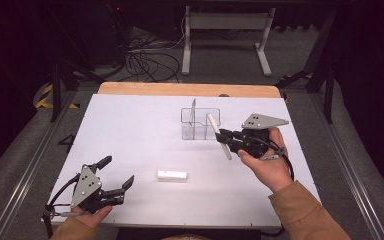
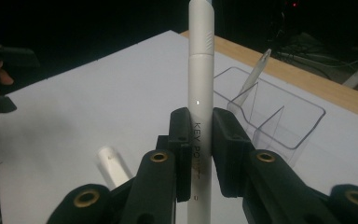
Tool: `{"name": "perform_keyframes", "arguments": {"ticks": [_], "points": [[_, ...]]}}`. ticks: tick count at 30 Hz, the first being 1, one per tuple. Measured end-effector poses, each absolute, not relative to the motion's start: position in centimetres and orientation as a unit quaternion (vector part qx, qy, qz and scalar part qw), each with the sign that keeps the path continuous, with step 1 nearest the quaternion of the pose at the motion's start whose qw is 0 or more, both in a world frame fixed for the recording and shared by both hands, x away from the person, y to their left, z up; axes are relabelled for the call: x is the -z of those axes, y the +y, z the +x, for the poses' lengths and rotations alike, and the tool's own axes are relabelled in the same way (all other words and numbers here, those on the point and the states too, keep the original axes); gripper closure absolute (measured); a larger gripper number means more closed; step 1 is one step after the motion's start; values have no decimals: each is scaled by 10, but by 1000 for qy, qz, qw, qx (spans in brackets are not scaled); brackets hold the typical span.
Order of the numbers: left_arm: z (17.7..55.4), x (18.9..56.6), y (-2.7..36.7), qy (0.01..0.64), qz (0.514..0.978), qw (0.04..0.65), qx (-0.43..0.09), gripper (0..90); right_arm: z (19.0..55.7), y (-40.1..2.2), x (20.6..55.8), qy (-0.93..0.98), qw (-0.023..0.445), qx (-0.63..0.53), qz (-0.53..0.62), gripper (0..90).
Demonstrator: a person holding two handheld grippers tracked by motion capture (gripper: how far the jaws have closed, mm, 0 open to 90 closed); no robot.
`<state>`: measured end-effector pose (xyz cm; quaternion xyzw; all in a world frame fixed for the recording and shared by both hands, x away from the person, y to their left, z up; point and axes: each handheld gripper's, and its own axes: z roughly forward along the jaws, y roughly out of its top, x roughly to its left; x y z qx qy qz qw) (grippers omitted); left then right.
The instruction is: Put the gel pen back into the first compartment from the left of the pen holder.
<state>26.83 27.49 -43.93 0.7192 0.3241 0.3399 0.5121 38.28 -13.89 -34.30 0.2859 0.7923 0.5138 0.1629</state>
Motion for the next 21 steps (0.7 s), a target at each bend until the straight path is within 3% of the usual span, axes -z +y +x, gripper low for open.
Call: {"name": "perform_keyframes", "arguments": {"ticks": [10,21], "points": [[268,439,275,324,719,512,-340,126,396,-135,339,758,155,-556,305,790],[268,439,275,324,719,512,-339,126,413,-128,338,721,178,-589,318,791]]}}
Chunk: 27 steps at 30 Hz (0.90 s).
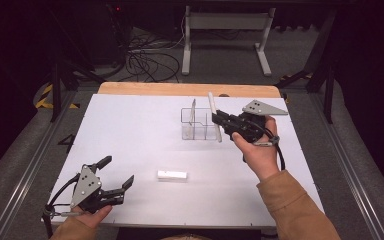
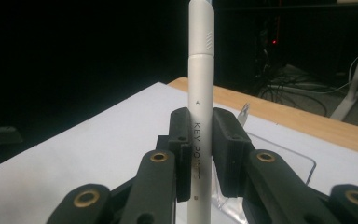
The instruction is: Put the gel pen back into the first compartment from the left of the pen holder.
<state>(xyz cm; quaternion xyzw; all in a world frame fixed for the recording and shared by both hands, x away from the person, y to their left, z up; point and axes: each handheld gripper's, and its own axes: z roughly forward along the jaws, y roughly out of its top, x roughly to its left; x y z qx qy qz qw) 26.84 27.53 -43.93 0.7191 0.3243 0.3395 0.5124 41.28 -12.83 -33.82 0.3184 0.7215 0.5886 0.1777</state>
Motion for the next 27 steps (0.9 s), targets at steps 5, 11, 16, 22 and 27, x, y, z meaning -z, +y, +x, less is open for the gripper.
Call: {"name": "perform_keyframes", "arguments": {"ticks": [5,11,16,22,27], "points": [[269,439,276,325,719,512,-339,126,420,-125,339,713,189,-593,324,791],[269,439,276,325,719,512,-339,126,427,-121,341,704,197,-599,327,790],[269,439,276,324,720,511,-340,126,433,-116,343,699,206,-602,325,790],[269,440,276,325,720,511,-339,126,445,-111,349,693,213,-606,327,790],[269,440,276,325,720,511,-339,127,456,-106,355,682,212,-612,341,790]]}}
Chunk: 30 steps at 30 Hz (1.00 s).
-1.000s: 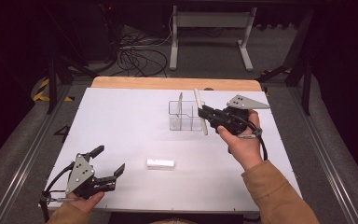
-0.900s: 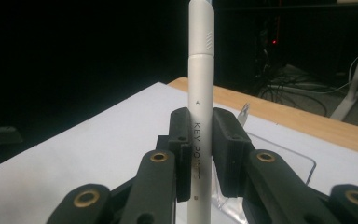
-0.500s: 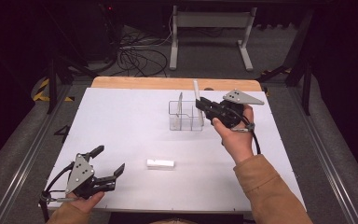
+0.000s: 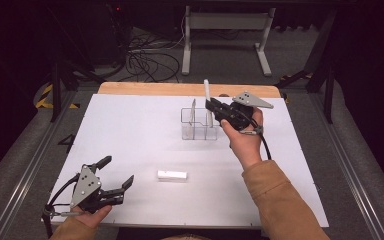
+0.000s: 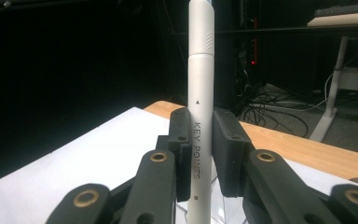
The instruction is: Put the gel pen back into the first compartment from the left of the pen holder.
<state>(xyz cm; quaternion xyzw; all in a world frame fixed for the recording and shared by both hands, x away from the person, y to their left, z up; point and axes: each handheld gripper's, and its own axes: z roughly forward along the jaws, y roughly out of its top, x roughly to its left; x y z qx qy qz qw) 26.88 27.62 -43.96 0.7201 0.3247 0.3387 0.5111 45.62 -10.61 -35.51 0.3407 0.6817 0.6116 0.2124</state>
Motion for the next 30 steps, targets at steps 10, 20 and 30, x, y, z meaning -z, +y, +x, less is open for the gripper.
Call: {"name": "perform_keyframes", "arguments": {"ticks": [10,20,30], "points": [[269,440,276,324,720,512,-339,126,473,-97,368,670,226,-611,356,789],[269,439,277,324,720,512,-338,127,487,-91,381,657,237,-610,374,789],[269,440,277,324,720,512,-338,127,494,-86,390,652,234,-608,388,789]]}}
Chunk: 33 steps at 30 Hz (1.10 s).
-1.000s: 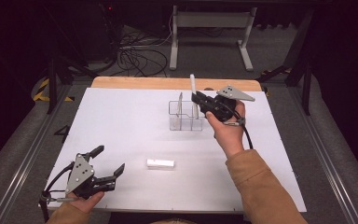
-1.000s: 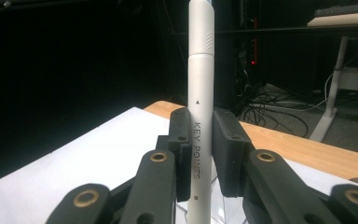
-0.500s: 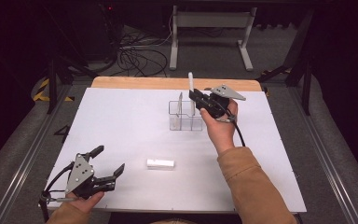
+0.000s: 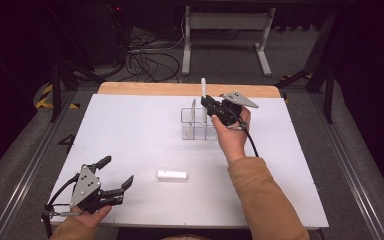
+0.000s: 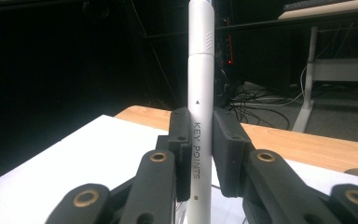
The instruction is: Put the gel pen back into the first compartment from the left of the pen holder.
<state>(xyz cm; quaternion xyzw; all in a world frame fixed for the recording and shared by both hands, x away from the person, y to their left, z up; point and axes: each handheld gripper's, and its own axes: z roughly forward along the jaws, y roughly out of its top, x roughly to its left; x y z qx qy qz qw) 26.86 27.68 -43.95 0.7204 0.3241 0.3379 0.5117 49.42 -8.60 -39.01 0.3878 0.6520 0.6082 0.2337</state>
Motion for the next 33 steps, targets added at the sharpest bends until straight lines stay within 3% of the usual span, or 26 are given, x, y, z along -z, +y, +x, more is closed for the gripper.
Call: {"name": "perform_keyframes", "arguments": {"ticks": [11,14,20,33], "points": [[268,439,277,324,720,512,-339,127,496,-84,393,649,225,-608,398,785],[268,439,277,325,719,512,-338,127,495,-85,393,647,222,-608,403,649],[268,439,277,324,719,513,-339,127,487,-90,386,649,241,-605,394,491],[269,439,276,323,721,513,-336,125,454,-94,366,674,236,-611,340,382]]}}
